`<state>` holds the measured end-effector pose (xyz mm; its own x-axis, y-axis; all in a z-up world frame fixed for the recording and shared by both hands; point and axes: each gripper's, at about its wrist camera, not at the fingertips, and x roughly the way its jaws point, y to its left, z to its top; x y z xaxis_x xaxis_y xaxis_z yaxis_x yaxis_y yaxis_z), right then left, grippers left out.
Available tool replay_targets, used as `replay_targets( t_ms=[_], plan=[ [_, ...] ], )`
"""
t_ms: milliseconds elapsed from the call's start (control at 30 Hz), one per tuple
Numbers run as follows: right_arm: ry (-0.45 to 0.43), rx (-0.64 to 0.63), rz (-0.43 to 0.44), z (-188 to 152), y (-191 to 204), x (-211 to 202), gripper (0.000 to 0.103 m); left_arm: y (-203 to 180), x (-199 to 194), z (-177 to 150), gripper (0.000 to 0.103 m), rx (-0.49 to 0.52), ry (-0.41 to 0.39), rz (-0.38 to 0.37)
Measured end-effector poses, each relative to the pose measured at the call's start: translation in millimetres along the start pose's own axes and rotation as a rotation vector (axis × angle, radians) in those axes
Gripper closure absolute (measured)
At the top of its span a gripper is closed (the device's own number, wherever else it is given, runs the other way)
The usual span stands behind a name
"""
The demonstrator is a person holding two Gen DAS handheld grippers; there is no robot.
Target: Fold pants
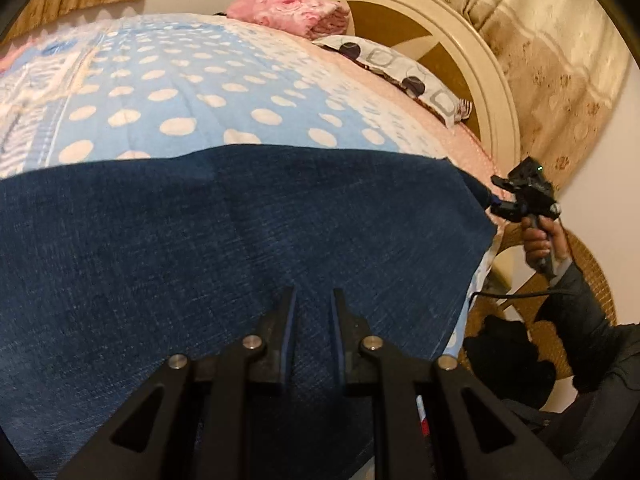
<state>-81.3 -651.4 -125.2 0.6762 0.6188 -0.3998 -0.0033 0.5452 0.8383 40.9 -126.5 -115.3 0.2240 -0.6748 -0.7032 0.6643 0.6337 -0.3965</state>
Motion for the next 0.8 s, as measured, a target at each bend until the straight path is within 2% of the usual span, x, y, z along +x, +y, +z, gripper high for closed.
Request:
replay_targets(
  t_ms=[133, 200, 233, 333, 433, 500, 533, 667, 733, 800],
  plan=[
    [-0.035, 0.032, -0.004, 11, -4, -2, 0.061, -2, 1, -3, 0.086, 0.006, -0.018, 0.008],
    [-0.034, 0.034, -0.064, 17, -3, 3, 0.08, -4, 2, -4, 0.086, 0.02, -0.025, 0.016],
    [-0.033, 0.043, -0.079, 20, -4, 7, 0.093, -4, 3, -4, 0.086, 0.023, -0.027, 0.016],
    [-0.069, 0.03, -0.091, 35, 0, 12, 0.1, -3, 3, -3, 0.086, 0.027, -0.026, 0.007],
    [-0.185, -0.055, -0.072, 51, 24, 1, 0.101, -1, 3, -4, 0.085, 0.018, -0.032, -0.001],
    [-0.221, -0.12, -0.064, 57, 40, -2, 0.101, 0, 2, -6, 0.085, 0.021, -0.042, -0.001],
    [-0.214, -0.138, -0.107, 60, 42, 1, 0.101, 0, 2, -6, 0.085, 0.022, -0.047, -0.002],
    [-0.108, -0.046, -0.281, 61, 6, 22, 0.101, 1, 2, -8, 0.085, 0.015, -0.055, -0.008],
    [-0.105, -0.017, -0.266, 56, -3, 18, 0.101, 0, 1, -8, 0.085, 0.021, -0.05, -0.001],
    [-0.148, -0.034, -0.336, 49, 1, 3, 0.099, -2, 0, -10, 0.085, 0.031, -0.051, 0.009]
  ],
)
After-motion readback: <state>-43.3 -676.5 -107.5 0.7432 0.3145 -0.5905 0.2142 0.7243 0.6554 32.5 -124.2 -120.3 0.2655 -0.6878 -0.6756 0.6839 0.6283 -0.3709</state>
